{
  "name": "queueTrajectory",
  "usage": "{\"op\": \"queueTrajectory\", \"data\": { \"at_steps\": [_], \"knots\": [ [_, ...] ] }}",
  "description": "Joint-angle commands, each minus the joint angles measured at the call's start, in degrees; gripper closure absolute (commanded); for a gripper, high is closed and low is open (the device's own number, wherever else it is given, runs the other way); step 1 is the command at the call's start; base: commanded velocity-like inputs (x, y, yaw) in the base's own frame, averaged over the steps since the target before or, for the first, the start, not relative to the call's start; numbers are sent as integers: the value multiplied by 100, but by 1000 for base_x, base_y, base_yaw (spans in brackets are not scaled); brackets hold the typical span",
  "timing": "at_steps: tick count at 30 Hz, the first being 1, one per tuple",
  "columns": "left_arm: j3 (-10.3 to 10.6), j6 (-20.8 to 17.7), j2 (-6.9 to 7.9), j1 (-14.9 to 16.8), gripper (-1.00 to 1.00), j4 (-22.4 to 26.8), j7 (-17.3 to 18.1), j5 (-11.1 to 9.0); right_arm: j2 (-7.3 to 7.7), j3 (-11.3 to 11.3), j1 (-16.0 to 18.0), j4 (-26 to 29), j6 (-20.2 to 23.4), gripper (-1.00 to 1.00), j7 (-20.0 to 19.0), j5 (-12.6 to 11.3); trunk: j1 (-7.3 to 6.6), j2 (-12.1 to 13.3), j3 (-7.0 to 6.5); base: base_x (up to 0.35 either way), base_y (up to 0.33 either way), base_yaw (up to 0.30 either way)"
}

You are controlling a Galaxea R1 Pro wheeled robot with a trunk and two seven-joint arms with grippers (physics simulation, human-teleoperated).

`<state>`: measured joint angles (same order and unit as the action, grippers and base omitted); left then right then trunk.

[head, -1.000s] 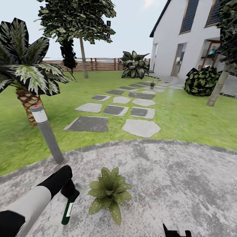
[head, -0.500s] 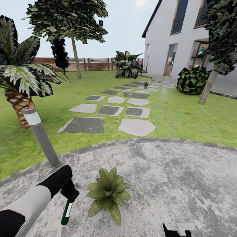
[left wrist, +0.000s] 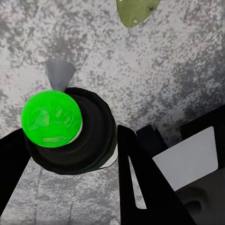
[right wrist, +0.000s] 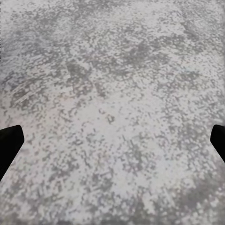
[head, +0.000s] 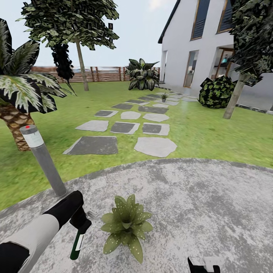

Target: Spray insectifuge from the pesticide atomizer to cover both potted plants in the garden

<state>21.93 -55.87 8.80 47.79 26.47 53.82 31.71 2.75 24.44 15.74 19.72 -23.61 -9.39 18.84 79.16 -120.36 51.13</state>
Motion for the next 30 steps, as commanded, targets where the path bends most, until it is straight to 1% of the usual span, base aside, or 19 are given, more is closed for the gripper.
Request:
{"op": "queueTrajectory", "data": {
  "at_steps": [1, 8, 14, 19, 27, 30],
  "knots": [
    [24, -12, 4, 2, 100, 13, 58, 54, -3, 50, 5, -3, -21, -100, -45, 23, -1, -2, 5, 0, 0, 0],
    [37, -12, 16, 11, 100, 16, 58, 55, -3, 59, 3, -3, -21, -100, -37, -8, -1, -2, 5, 0, 0, 0],
    [44, -17, 11, 11, 100, 7, 58, 55, -3, 60, 0, -3, -21, -100, -38, -11, -1, -2, 5, 1, 293, -229],
    [39, -20, 9, 11, 100, 7, 54, 54, -3, 59, 4, -3, -21, -100, -41, -4, -1, -2, 5, 94, 242, -51],
    [42, -16, 8, 11, 100, 12, 49, 59, -3, 60, 3, 0, -26, -100, -37, -9, -1, -2, 5, 60, 6, -3],
    [16, -13, 8, 7, 100, 15, 49, 59, -3, 60, 1, -2, -22, -100, -37, -6, -1, -2, 5, 2, 0, -169]
  ]
}}
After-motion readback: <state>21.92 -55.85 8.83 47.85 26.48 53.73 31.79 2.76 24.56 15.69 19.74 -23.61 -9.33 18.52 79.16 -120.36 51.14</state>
